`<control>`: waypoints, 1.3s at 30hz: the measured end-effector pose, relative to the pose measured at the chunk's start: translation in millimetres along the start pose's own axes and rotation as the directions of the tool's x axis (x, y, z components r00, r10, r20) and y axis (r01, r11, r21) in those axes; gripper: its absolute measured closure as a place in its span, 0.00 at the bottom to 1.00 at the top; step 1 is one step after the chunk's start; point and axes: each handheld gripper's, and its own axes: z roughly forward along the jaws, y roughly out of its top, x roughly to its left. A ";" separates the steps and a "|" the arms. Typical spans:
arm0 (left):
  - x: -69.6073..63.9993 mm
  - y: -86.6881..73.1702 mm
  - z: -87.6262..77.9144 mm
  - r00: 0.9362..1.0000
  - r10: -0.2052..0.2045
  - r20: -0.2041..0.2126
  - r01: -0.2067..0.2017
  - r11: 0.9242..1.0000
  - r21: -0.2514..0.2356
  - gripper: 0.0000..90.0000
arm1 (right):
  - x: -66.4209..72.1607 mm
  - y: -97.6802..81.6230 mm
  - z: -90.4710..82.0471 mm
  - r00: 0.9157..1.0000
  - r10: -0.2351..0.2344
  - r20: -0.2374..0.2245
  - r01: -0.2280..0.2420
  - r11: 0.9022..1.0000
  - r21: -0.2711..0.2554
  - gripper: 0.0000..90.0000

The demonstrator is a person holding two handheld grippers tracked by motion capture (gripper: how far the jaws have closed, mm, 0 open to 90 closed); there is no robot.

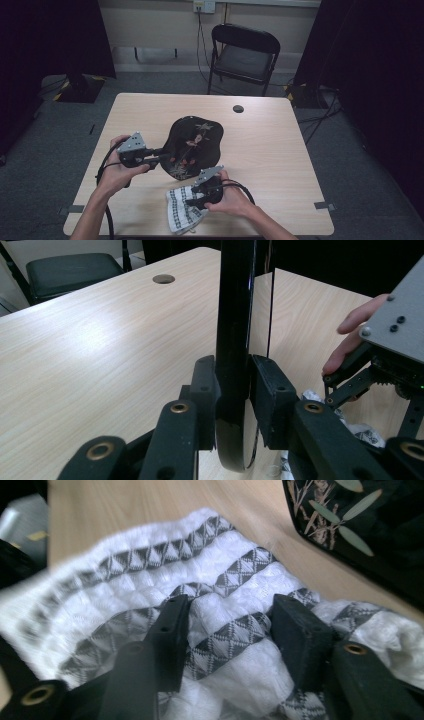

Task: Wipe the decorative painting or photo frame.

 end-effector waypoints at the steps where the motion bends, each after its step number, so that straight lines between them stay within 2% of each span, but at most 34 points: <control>1: -0.3 0.3 -0.1 1.000 0.005 -0.001 -0.005 1.000 0.002 0.81 | 0.6 1.1 0.2 1.000 -0.027 0.004 0.027 1.000 0.008 0.58; 5: 0.3 0.4 1.0 1.000 -0.003 -0.004 0.003 1.000 -0.003 0.81 | -1.3 -1.8 0.9 1.000 -0.027 0.003 0.027 0.999 -0.019 0.65; 11: -0.7 -0.2 0.0 1.000 -0.008 -0.003 0.008 1.000 -0.003 0.81 | 0.7 -2.0 -0.2 0.999 -0.040 0.026 0.040 0.999 -0.012 0.75; 15: -1.2 -0.3 -0.1 1.000 -0.008 -0.001 0.008 1.000 -0.002 0.81 | -1.8 -3.9 -2.5 0.999 -0.014 0.033 0.015 1.000 -0.015 0.86; 22: -2.4 0.8 -0.8 1.000 -0.010 0.020 0.010 1.000 0.008 0.83 | 0.7 -5.9 -3.4 0.998 0.009 0.057 -0.008 1.000 -0.026 0.86; 26: -2.4 1.5 0.6 1.000 -0.016 0.009 0.016 1.000 0.000 0.83 | -0.4 -8.3 -3.5 0.999 -0.004 0.051 0.006 0.999 -0.042 0.86; 31: -2.7 1.2 1.0 1.000 -0.024 0.004 0.024 1.000 -0.007 0.82 | 2.2 -7.0 -3.8 0.998 -0.026 0.060 0.028 0.999 -0.035 0.89; 34: -3.4 1.9 0.0 1.000 -0.027 0.007 0.027 0.999 -0.022 0.81 | 0.9 -7.1 -6.7 0.999 -0.014 0.043 0.016 0.999 -0.042 0.91; 36: -4.2 3.0 -0.5 1.000 -0.025 0.007 0.025 0.999 -0.025 0.80 | -1.1 -6.7 -13.2 1.000 -0.010 0.027 0.011 0.998 -0.057 0.91; 39: -5.5 3.5 1.3 0.999 -0.032 0.010 0.032 0.999 -0.028 0.78 | -2.6 -5.8 -27.7 0.999 -0.002 0.040 0.006 0.993 -0.118 0.92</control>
